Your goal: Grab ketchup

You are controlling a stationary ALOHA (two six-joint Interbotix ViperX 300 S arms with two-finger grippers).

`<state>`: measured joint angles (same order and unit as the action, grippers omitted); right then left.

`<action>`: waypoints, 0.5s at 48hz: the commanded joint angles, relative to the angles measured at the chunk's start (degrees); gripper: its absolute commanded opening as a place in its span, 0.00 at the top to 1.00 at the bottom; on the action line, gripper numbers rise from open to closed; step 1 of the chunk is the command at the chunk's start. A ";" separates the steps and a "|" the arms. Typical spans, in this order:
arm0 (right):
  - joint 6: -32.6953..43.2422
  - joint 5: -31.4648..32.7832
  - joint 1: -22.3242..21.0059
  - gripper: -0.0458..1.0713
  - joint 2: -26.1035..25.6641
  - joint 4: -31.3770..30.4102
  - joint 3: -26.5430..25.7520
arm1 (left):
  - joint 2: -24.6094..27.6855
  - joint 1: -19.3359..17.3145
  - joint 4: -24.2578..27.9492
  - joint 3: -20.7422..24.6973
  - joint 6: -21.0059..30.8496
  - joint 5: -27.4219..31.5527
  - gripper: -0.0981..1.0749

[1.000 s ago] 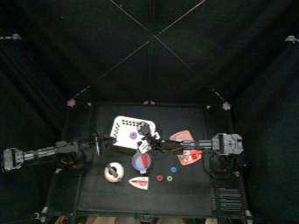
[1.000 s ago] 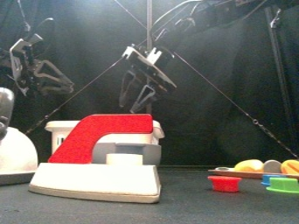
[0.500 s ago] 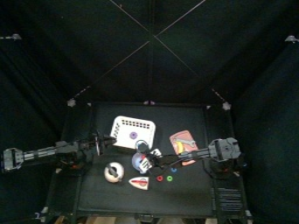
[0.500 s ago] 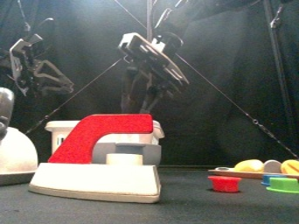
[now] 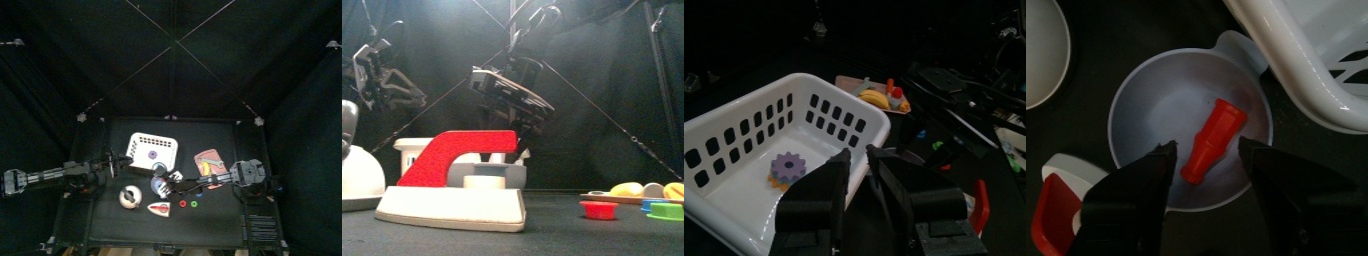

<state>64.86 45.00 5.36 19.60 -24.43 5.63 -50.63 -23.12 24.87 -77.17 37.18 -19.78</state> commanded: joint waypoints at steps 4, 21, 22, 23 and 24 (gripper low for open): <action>-0.18 0.09 -0.26 0.11 -0.26 -0.35 -1.49 | 0.09 0.09 0.00 0.62 0.00 -0.18 0.36; -0.09 0.09 -0.26 0.09 2.11 0.35 -2.37 | 0.09 0.09 0.00 0.62 0.00 -0.18 0.36; -0.18 0.09 -0.26 0.09 2.29 0.44 -2.46 | 0.09 0.09 -0.09 0.70 0.00 -0.18 0.36; -0.18 0.09 -0.26 0.09 2.37 0.44 -2.55 | 0.09 0.09 0.00 0.70 0.00 -0.18 0.36; -0.18 0.09 -0.26 0.09 2.55 0.44 -2.72 | 0.09 0.09 0.00 0.70 0.00 -0.18 0.36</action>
<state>64.60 45.18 5.36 23.03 -23.99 4.48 -50.63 -23.12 24.87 -77.26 37.27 -19.78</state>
